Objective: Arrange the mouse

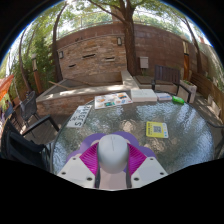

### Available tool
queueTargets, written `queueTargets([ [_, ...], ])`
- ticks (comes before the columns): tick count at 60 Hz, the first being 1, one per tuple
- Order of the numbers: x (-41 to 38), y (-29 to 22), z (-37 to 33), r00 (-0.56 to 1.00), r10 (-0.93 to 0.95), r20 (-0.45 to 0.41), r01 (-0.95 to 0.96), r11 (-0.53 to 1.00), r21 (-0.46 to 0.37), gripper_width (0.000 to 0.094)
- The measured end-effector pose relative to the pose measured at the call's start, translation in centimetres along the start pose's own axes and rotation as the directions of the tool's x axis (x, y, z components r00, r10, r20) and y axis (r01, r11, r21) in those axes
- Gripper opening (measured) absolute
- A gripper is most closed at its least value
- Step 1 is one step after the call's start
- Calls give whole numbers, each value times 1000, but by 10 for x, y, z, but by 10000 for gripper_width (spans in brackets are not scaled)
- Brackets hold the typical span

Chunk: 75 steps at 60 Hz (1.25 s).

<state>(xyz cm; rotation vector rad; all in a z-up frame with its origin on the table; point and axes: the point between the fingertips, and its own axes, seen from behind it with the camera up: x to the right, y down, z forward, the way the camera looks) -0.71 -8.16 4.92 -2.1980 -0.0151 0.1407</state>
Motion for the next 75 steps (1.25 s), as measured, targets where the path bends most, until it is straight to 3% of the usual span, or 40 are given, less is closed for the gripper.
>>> queueTargets([
  [10,-10,55,38,1000,-8,-30,4,994,-112,478],
  [13,-7,50,32,999,-20,-49,16,995,-98,529],
  [18,-14,43,14,997,-35,-63,30,996,-83,856],
  [22,-14,30,-7,996,-46,-73,40,996,-85,822],
  [37,-35,0,-120,991,-82,-103,73,994,-85,859],
  [52,-49,5,-213,986,-99,-135,87,992,-92,859],
  [75,-52,13,-246,986,-88,-143,75,993,-91,849],
])
